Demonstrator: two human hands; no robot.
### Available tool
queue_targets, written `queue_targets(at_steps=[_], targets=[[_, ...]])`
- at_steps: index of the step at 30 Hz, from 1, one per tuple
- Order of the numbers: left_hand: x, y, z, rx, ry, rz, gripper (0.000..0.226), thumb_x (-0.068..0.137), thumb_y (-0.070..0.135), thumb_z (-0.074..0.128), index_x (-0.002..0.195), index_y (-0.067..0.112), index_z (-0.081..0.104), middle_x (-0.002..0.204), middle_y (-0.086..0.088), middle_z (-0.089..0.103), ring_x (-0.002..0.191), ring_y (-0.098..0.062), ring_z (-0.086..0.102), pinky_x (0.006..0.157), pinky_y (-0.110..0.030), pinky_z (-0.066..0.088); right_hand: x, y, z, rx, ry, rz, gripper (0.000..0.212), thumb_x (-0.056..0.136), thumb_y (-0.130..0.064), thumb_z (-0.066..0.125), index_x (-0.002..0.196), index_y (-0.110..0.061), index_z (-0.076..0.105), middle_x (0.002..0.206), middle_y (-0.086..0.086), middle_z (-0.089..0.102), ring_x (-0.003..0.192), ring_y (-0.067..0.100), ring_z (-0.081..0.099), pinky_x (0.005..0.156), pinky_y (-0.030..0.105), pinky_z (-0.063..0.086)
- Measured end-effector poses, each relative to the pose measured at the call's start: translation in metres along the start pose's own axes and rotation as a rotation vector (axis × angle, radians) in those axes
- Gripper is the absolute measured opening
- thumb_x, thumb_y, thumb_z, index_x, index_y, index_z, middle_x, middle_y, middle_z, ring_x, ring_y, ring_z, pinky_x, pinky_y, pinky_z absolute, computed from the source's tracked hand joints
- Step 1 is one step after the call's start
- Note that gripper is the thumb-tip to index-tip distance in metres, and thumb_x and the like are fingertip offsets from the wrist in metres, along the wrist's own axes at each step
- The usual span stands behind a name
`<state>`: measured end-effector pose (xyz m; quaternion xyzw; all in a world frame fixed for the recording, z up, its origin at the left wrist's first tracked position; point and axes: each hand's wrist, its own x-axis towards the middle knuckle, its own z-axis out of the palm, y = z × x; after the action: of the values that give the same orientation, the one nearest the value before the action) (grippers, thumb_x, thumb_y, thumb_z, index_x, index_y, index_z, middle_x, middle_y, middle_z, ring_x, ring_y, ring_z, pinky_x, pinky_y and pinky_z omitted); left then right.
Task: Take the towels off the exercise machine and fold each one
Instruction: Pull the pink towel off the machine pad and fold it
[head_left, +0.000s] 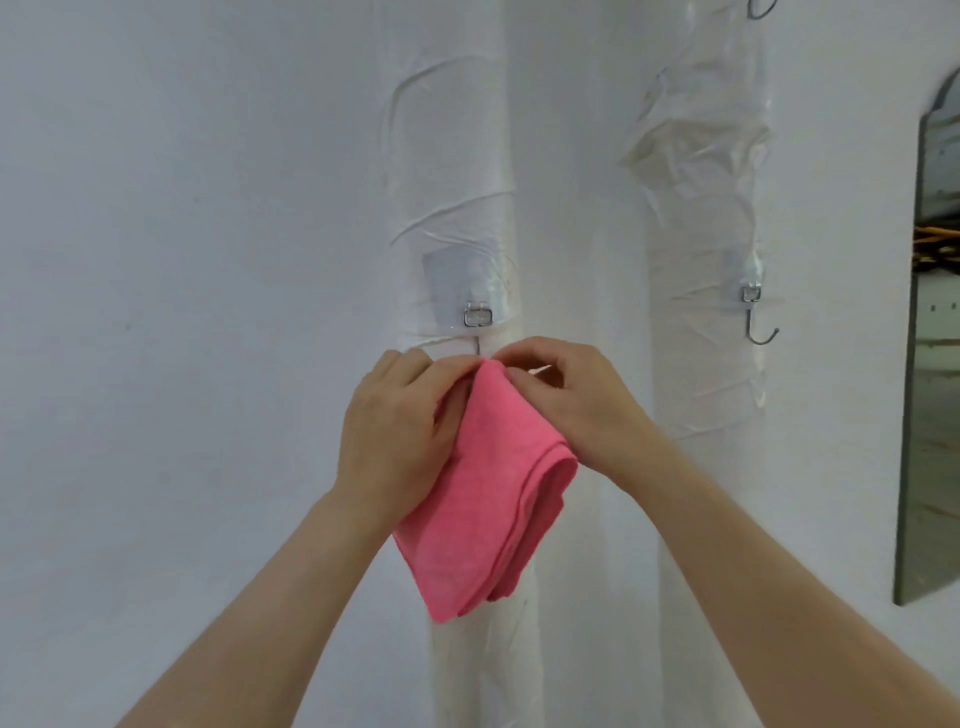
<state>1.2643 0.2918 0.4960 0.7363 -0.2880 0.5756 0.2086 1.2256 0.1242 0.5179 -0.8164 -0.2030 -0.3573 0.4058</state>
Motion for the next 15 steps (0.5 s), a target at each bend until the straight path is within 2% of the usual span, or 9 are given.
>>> queue_targets(at_steps=[2,5,7,9,11,13,15], targets=[[-0.002,0.002,0.001,0.035,0.049,0.033,0.026,0.091,0.027,0.05,0.109,0.022,0.069,0.082,-0.001,0.052,0.08,-0.017,0.04,0.066,-0.038,0.044,-0.004,-0.004,0.001,0.268,-0.074,0.093,0.019,0.095,-0.018,0.055,0.1,-0.015,0.073,0.097,-0.002,0.073,0.087,0.006,0.066,0.081,0.024,0.052],[-0.015,0.009,0.001,-0.012,-0.047,0.026,0.039,0.09,0.025,0.043,0.122,0.017,0.063,0.095,-0.002,0.059,0.085,-0.019,0.049,0.068,-0.034,0.048,-0.009,-0.004,0.0,0.386,-0.128,0.104,0.022,0.096,-0.025,0.055,0.101,-0.012,0.072,0.096,0.003,0.074,0.086,0.011,0.067,0.08,0.027,0.053],[-0.023,0.013,0.001,-0.135,-0.122,-0.03,0.043,0.089,0.022,0.042,0.129,0.016,0.057,0.104,0.001,0.062,0.087,-0.012,0.054,0.073,-0.028,0.049,-0.012,-0.004,-0.003,0.362,-0.151,0.076,0.018,0.094,-0.016,0.058,0.107,-0.012,0.07,0.101,0.007,0.073,0.092,0.02,0.069,0.082,0.029,0.054],[-0.03,0.017,0.0,-0.283,-0.13,-0.125,0.039,0.09,0.014,0.049,0.128,0.019,0.058,0.108,0.005,0.064,0.089,-0.003,0.055,0.078,-0.022,0.047,-0.015,-0.003,-0.001,0.28,-0.156,0.059,0.025,0.09,-0.004,0.058,0.113,-0.013,0.064,0.104,0.011,0.071,0.09,0.023,0.068,0.077,0.028,0.054],[-0.033,0.02,-0.004,-0.352,-0.146,-0.197,0.038,0.09,0.006,0.055,0.124,0.023,0.061,0.11,0.01,0.066,0.095,0.0,0.058,0.083,-0.019,0.047,-0.018,-0.003,0.005,0.214,-0.142,0.045,0.028,0.089,-0.006,0.058,0.114,-0.018,0.061,0.105,0.009,0.069,0.086,0.018,0.065,0.073,0.024,0.052],[-0.032,0.02,-0.011,-0.417,-0.199,-0.271,0.036,0.093,0.007,0.052,0.12,0.028,0.062,0.11,0.016,0.066,0.099,0.002,0.059,0.085,-0.017,0.046,-0.02,-0.002,0.007,0.131,-0.126,-0.01,0.035,0.084,-0.014,0.059,0.118,-0.021,0.058,0.107,0.003,0.068,0.087,0.013,0.065,0.077,0.023,0.051],[-0.03,0.02,-0.02,-0.511,-0.26,-0.376,0.031,0.096,0.013,0.049,0.117,0.031,0.064,0.109,0.019,0.066,0.101,0.002,0.059,0.087,-0.02,0.048,-0.024,-0.001,0.003,0.137,-0.156,-0.028,0.043,0.086,-0.007,0.059,0.126,-0.021,0.055,0.108,0.001,0.066,0.087,0.012,0.065,0.078,0.026,0.051]])
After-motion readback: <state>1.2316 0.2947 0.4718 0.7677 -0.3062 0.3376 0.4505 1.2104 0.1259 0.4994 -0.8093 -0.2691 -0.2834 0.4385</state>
